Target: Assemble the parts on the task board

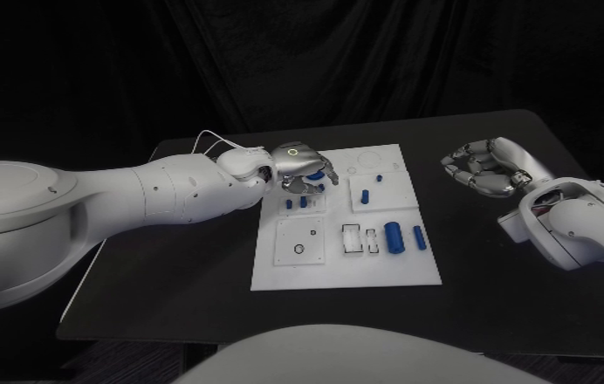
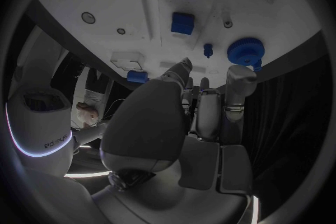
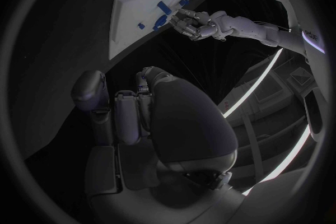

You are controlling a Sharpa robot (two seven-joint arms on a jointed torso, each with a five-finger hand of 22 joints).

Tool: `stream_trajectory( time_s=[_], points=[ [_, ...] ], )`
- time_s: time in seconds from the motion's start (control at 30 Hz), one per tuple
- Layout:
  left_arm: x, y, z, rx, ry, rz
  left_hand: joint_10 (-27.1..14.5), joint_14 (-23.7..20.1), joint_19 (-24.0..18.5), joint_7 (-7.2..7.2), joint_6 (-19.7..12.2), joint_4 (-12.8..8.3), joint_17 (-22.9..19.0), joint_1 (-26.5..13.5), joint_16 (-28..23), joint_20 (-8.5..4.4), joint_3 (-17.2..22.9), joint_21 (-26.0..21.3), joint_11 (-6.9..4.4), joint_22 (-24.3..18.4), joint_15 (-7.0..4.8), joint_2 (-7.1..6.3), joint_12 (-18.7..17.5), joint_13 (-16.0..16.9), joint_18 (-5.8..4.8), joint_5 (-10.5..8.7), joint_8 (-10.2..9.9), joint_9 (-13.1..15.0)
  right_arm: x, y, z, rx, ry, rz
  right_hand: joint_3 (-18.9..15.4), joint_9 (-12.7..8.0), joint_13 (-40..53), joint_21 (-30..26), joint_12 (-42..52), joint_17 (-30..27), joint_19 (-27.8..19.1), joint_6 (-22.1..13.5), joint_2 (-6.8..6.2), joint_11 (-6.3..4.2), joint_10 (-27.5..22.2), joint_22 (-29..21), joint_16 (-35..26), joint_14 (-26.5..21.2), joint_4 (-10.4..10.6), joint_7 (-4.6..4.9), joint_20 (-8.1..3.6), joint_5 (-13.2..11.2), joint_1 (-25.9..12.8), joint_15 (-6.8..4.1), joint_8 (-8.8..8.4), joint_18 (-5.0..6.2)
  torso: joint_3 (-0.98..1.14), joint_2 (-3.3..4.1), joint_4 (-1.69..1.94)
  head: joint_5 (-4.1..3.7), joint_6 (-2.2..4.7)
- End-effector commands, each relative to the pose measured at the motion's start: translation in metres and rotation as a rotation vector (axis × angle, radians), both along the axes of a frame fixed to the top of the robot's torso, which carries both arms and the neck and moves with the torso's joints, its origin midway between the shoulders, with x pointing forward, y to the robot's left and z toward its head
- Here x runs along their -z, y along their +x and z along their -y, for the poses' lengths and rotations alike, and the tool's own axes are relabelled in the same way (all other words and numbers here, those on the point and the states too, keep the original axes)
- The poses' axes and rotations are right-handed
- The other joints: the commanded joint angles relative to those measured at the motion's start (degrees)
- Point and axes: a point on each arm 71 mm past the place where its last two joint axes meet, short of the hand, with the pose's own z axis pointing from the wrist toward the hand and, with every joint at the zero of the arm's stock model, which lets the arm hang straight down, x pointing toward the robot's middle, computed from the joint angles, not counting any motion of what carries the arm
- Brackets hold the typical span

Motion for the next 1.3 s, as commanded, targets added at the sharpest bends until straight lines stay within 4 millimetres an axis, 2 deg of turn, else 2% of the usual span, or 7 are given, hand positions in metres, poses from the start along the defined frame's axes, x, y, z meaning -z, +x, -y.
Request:
stream_trajectory(
  time_s=[0.03,0.27,0.57,0.7,0.9,1.13,1.3],
  points=[
    [-0.001,0.002,0.001,-0.008,0.02,0.022,0.04,-0.03,0.06,-0.15,-0.39,0.21,-0.06,-0.82,-0.3,0.58,0.1,-0.19,0.37,2.73,0.49,0.07,0.51,0.21,1.1,0.33,-0.22,-0.17,0.0,0.0,0.0,0.002,-0.004,0.004,0.15,-0.07,-0.06,0.25,-0.05,4.77,-0.23,-0.07,-0.47,-0.15,-0.04,6.75,-0.01,0.88,0.11,-0.11,-0.05,0.27,-0.31,0.31,0.36,0.42,0.01,0.07,-0.19,0.1,0.0],
    [0.0,0.003,0.003,-0.015,0.027,0.015,0.45,-0.01,0.18,-0.21,-0.35,0.03,0.08,-0.89,-0.21,0.71,0.28,-0.1,0.37,2.8,0.65,0.16,1.3,0.58,1.07,0.71,-0.14,-0.45,0.002,0.001,-0.001,0.001,-0.007,-0.006,0.15,-0.07,-0.09,0.12,-0.06,4.73,-0.28,-0.04,-0.47,-0.15,-0.06,6.72,-0.05,0.86,0.15,-0.11,-0.05,0.32,-0.37,0.31,0.39,0.44,-0.02,0.4,-0.32,0.2,0.0],
    [0.003,0.006,0.005,-0.032,0.046,-0.004,1.36,-0.15,0.35,0.26,0.49,-0.22,-0.17,-1.25,-0.23,0.82,0.51,-0.05,0.38,2.95,0.7,0.04,2.67,1.24,1.04,0.82,0.22,-0.72,0.003,0.002,-0.003,-0.003,-0.01,-0.015,0.16,-0.09,-0.2,0.08,-0.11,4.68,-0.29,-0.06,-0.47,-0.16,-0.15,6.71,-0.1,0.84,0.18,-0.11,-0.05,0.36,-0.41,0.31,0.4,0.45,0.01,0.37,-0.33,0.05,0.0],
    [0.004,0.007,0.004,-0.047,0.06,-0.018,1.46,-0.2,0.46,1.12,2.13,-0.33,-0.24,-1.72,-0.2,0.85,0.68,-0.17,0.38,3.07,0.74,-0.11,3.42,1.69,1.04,0.48,0.8,-0.69,0.003,0.003,-0.003,-0.004,-0.011,-0.019,0.16,-0.09,-0.2,0.08,-0.11,4.68,-0.29,-0.06,-0.47,-0.16,-0.15,6.71,-0.1,0.84,0.18,-0.11,-0.05,0.36,-0.41,0.31,0.4,0.45,0.02,0.39,-0.45,0.18,0.0],
    [0.006,0.01,0.004,-0.064,0.075,-0.031,1.73,-0.38,0.35,1.41,2.96,-0.73,-0.44,-1.72,-0.25,0.87,0.8,-0.61,0.32,3.1,0.78,-0.42,4.2,2.21,1.07,-0.43,1.04,-0.69,0.004,0.003,-0.003,-0.006,-0.012,-0.022,0.2,-0.1,-0.23,0.05,-0.12,4.68,-0.3,-0.07,-0.43,-0.17,-0.17,6.7,-0.09,0.84,0.22,-0.12,-0.05,0.41,-0.45,0.3,0.42,0.45,0.09,0.35,-0.38,0.0,0.0],
    [0.007,0.012,0.004,-0.069,0.08,-0.029,2.03,-0.54,0.24,1.53,3.22,-0.77,-0.72,-1.81,-0.35,0.86,0.87,-0.93,0.33,3.07,0.77,-0.42,4.65,2.53,1.12,-0.39,1.13,-0.67,0.004,0.002,-0.003,-0.006,-0.012,-0.024,0.2,-0.1,-0.23,0.05,-0.12,4.68,-0.3,-0.07,-0.43,-0.17,-0.17,6.7,-0.09,0.84,0.22,-0.12,-0.05,0.41,-0.45,0.3,0.42,0.45,0.06,0.37,-0.4,-0.16,0.0],
    [0.008,0.014,0.005,-0.068,0.081,-0.026,2.36,-0.61,0.24,1.6,3.78,-1.04,-0.66,-1.68,-0.29,0.79,1.32,-0.94,0.19,3.22,0.75,-0.33,5.36,3.13,1.1,0.67,1.33,-0.62,0.004,0.002,-0.003,-0.006,-0.012,-0.025,0.2,-0.1,-0.23,0.05,-0.12,4.68,-0.3,-0.07,-0.43,-0.17,-0.17,6.7,-0.09,0.84,0.22,-0.12,-0.05,0.41,-0.45,0.3,0.42,0.45,0.06,0.41,-0.34,-0.36,0.0]
  ],
)
